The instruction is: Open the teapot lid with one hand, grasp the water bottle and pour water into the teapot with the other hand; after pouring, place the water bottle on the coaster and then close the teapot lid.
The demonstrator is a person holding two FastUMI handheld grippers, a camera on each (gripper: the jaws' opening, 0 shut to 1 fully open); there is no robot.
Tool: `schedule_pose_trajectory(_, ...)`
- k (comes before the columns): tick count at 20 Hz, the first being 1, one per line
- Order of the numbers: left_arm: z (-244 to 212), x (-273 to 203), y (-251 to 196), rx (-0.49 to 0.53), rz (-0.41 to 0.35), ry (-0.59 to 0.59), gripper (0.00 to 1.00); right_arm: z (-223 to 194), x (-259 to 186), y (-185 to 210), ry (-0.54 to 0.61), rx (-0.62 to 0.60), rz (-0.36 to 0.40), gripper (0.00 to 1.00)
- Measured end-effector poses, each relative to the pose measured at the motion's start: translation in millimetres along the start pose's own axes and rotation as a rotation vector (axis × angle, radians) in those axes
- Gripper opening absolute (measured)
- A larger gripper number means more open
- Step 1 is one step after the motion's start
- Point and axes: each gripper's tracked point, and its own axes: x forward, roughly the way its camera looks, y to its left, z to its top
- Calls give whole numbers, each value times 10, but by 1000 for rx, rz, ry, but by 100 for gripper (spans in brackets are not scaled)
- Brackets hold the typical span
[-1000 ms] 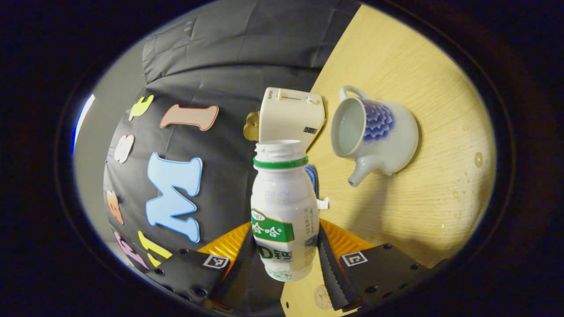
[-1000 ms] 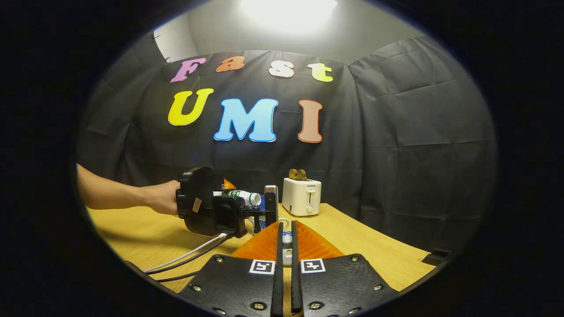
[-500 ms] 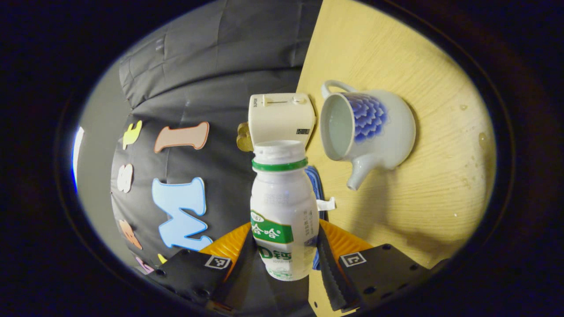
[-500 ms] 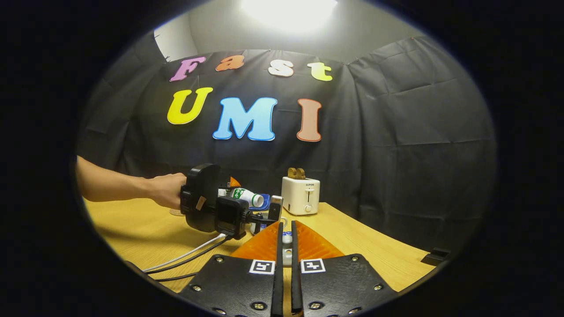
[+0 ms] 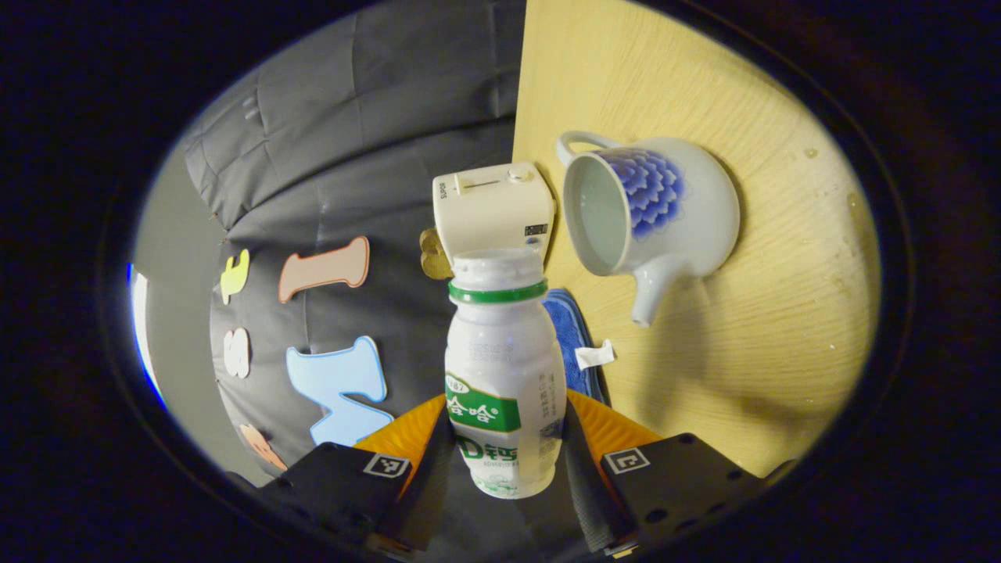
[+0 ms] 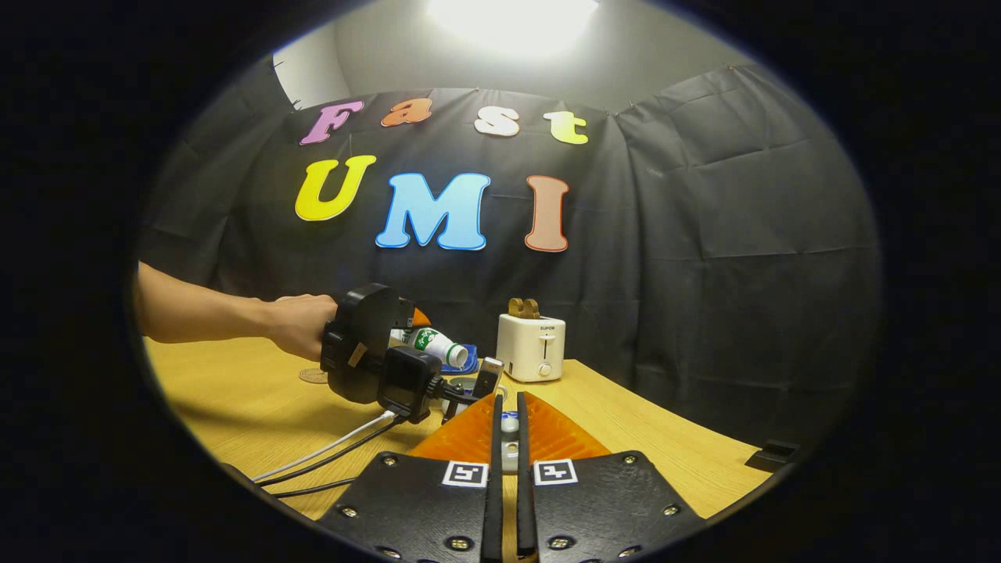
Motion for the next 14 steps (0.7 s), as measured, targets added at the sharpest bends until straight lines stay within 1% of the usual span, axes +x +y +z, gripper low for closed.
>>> schedule_pose_trajectory(2, -3, -13, 35, 20, 11, 2, 75, 1, 1, -4, 0, 2, -1, 7)
schedule_pose_trajectory(9, -26, -13, 106, 32, 22, 5, 75, 2, 2, -1, 0, -1, 1, 7)
schedule_pose_trajectory(14, -48, -22, 147, 62, 26, 9, 76, 5, -7, -1, -1, -5, -2, 7)
